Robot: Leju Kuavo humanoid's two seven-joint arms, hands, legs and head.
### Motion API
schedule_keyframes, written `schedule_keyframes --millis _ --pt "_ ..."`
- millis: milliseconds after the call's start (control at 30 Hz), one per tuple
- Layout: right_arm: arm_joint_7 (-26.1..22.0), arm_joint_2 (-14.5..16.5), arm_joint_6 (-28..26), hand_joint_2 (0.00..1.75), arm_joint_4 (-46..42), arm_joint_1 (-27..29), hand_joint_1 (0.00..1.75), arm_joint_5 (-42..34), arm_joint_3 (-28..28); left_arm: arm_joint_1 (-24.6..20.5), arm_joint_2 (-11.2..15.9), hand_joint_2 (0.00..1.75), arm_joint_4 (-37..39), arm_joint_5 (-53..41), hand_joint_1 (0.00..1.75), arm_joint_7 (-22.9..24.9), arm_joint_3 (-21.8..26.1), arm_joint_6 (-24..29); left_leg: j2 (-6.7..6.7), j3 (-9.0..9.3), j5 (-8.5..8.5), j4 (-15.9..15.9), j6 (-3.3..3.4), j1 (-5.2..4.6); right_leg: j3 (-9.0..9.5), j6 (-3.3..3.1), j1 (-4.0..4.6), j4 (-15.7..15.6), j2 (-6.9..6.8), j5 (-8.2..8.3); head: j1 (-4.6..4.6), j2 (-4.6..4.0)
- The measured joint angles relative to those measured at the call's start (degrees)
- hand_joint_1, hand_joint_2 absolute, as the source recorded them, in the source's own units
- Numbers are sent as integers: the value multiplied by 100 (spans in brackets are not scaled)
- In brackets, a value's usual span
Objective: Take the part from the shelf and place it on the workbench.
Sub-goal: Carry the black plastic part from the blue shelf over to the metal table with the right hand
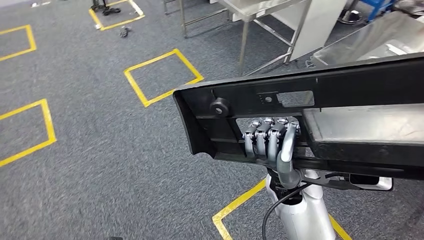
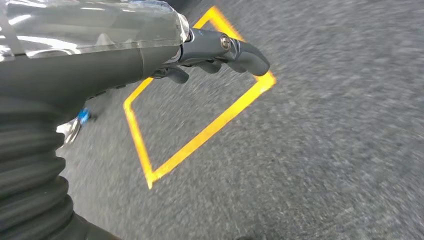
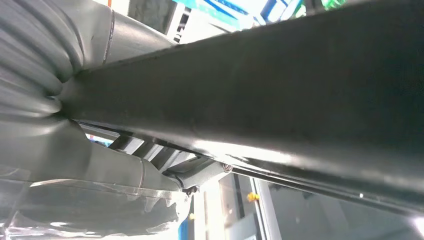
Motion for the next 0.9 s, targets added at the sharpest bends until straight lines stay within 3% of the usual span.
schedule_keyframes --millis 33,67,100,133,200,267,333,367,433,500,567,600,633,700,767,833,900 --pt "0 1 4 175 14 2 175 0 0 3 -2 175 1 -3 0 -4 1 -24 -35 -166 -88 311 -8 1 -2 -4 2 9 82 -3 -2 0" --pt "0 1 14 175 27 5 175 0 0 6 -2 175 1 -7 0 0 1 -52 -47 -251 -62 435 -11 1 -3 -5 2 25 166 -9 -3 0" --pt "0 1 29 175 36 6 175 0 0 7 -2 175 1 -13 0 5 1 -82 -57 -231 82 329 -9 2 -4 3 -1 46 259 -16 -4 0" --pt "1 2 47 175 40 7 175 0 0 5 -1 175 1 -22 0 11 1 -101 -88 -118 305 23 -2 5 -3 17 -7 70 346 -27 -5 0" --pt "1 2 69 175 42 6 175 0 -1 3 0 175 2 -42 0 20 1 -119 -299 178 649 -720 20 21 -26 66 -17 134 490 -60 -5 0" --pt "0 2 72 175 43 7 175 -3 -1 -12 -2 175 3 -58 0 26 1 -120 -457 306 713 -1043 49 22 -77 131 -27 170 592 -70 -6 0" --pt "0 1 72 175 43 10 175 -8 -1 -44 -15 175 3 -58 0 30 1 -138 -381 318 722 -1076 103 13 -107 203 -43 162 688 -54 -9 0" --pt "0 0 74 175 42 12 175 -10 -2 -57 -20 175 3 -41 0 36 1 -183 -320 331 737 -1102 138 16 -120 235 -42 181 651 -67 -8 0" --pt "1 1 84 175 39 6 175 -14 -4 -60 -26 175 3 31 0 50 13 -332 -190 357 763 -1157 212 30 -266 287 -32 474 380 -244 29 0" --pt "2 1 98 175 39 8 175 -20 -4 -42 -15 175 3 114 0 58 44 -467 -69 365 756 -1168 249 13 -611 325 -39 1149 86 -564 68 0" --pt "2 0 105 175 39 24 175 -24 -4 -26 -15 175 3 174 0 67 79 -543 67 371 737 -1167 255 6 -895 352 -63 1655 7 -686 69 0" --pt "2 0 107 175 39 28 175 -24 -4 -24 -15 175 3 198 0 71 93 -575 136 383 723 -1166 251 6 -892 356 -71 1623 -15 -595 69 0" --pt "2 0 115 175 39 29 175 -24 -4 -26 -15 175 3 214 0 73 108 -601 199 404 707 -1166 243 6 -767 349 -73 1366 -52 -418 69 0" --pt "2 1 139 175 38 23 175 -26 -4 -30 -15 175 3 234 0 73 131 -643 311 461 665 -1166 204 -8 -349 301 -33 570 -269 -74 69 0" --pt "2 5 162 175 31 15 175 -30 -4 -34 -13 175 3 239 0 73 157 -660 413 508 623 -1169 146 -30 -129 239 28 131 -417 25 67 0" --pt "2 9 170 175 24 14 175 -34 -4 -48 -11 175 3 242 0 73 180 -674 532 557 599 -1198 85 -44 -128 185 50 87 -321 9 64 0" --pt "5 14 172 175 15 16 175 -36 -4 -66 -5 175 2 242 0 71 190 -682 448 567 520 -1129 27 -33 -88 125 14 27 -188 35 60 0"
